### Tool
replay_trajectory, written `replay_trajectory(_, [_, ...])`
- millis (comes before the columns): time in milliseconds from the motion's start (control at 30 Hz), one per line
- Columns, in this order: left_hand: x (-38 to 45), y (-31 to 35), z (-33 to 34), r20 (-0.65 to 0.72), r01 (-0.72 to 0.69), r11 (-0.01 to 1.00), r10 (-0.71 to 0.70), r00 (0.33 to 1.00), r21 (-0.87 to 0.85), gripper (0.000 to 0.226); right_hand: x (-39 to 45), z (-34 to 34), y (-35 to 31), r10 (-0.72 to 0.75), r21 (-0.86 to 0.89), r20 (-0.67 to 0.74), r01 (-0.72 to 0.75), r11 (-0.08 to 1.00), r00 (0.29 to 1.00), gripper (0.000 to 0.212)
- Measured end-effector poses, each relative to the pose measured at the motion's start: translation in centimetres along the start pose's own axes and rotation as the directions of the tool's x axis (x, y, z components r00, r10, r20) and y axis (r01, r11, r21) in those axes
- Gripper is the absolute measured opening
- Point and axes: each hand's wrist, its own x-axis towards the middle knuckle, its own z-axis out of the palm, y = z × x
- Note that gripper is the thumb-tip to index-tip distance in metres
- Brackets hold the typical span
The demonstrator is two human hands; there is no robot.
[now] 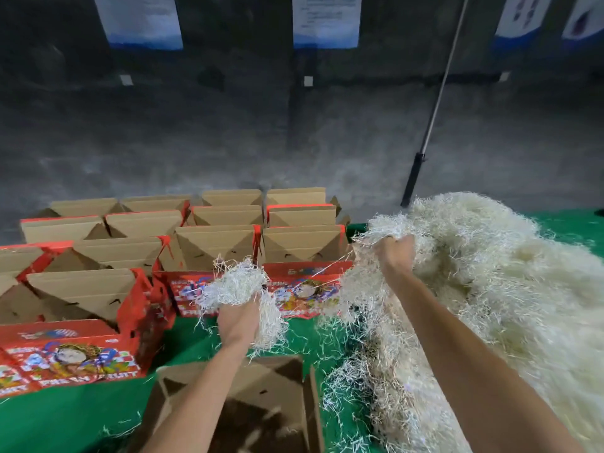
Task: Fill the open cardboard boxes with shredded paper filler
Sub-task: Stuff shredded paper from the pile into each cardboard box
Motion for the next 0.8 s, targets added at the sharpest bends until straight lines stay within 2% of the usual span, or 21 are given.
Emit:
replay_trajectory(100, [0.5,-0.3,2.3,-0.081,0.066,0.998,-0.067,0.994,-0.014,0.057,2.3,-4.5,0.4,-0.080,-0.101,-0.107,0.069,0.993,0.991,0.064])
replay_trajectory(167, [0.9,-0.7,3.2,-0.115,0.093,0.995,-0.097,0.989,-0.035,0.057,3.8,-7.5,1.4,-0.087,-0.113,-0.139,0.072,0.991,0.986,0.059])
replay_trajectory(233, [1.1,-0.9,4.0,-0.133,0.126,0.992,-0.129,0.983,-0.032,0.056,5.0,-10.0,2.8,-0.100,-0.132,-0.162,0.079,0.988,0.982,0.062])
replay_trajectory(367, [0.6,-0.1,6.4,-0.086,0.113,0.993,-0.116,0.990,-0.038,0.052,6.4,-13.1,5.7,-0.111,-0.171,-0.225,0.073,0.983,0.968,0.061])
replay_trajectory(500, [-1.9,1.9,10.7,0.078,-0.003,1.000,0.001,0.997,0.020,0.048,7.4,-14.2,6.5,-0.084,-0.152,-0.207,0.053,0.987,0.975,0.055])
replay_trajectory(633, [-3.9,3.5,13.9,0.178,0.058,0.998,-0.058,0.982,0.007,0.043,8.3,-14.5,5.9,-0.140,-0.136,-0.153,0.120,0.983,0.978,0.077])
replay_trajectory(733, [-4.3,3.3,15.1,0.196,0.092,0.996,-0.091,0.976,0.007,0.034,9.0,-15.4,5.9,-0.237,-0.115,-0.061,0.229,0.967,0.970,0.082])
replay_trajectory(800, [-4.5,3.1,15.5,0.201,0.121,0.993,-0.120,0.972,0.010,0.035,8.9,-15.7,6.4,-0.178,-0.233,0.037,0.182,0.955,0.983,0.093])
